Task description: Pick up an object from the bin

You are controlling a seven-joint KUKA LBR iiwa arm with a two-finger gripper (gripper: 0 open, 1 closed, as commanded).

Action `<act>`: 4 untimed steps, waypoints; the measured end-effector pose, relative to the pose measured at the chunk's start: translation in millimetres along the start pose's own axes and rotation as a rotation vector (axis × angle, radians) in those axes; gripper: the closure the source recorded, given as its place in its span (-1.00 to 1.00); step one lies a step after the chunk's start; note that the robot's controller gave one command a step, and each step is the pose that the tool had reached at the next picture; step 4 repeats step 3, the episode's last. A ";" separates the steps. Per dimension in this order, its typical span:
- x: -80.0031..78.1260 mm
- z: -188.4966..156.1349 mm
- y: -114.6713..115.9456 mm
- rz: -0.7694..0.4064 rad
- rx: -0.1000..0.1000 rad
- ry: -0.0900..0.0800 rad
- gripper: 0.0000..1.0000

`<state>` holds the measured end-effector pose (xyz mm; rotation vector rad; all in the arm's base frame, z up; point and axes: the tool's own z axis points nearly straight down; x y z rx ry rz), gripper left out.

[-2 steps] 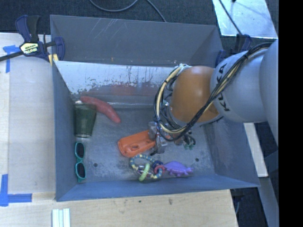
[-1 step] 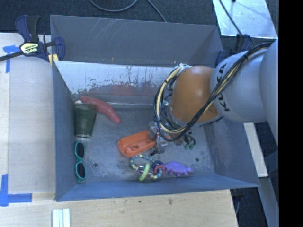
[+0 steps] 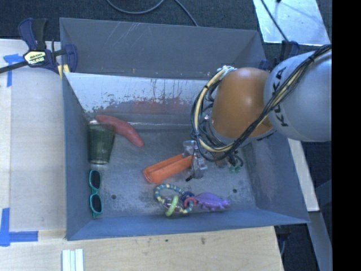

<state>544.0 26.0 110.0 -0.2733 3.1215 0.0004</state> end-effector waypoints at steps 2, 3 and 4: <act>-18.8 -72.8 -0.4 -0.051 0.002 -0.013 1.00; -37.1 -224.2 -14.3 -0.318 0.006 -0.023 1.00; -37.1 -224.2 -14.3 -0.318 0.006 -0.023 1.00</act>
Offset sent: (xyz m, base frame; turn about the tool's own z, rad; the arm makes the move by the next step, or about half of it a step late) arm 0.0000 0.0000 0.0000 0.0000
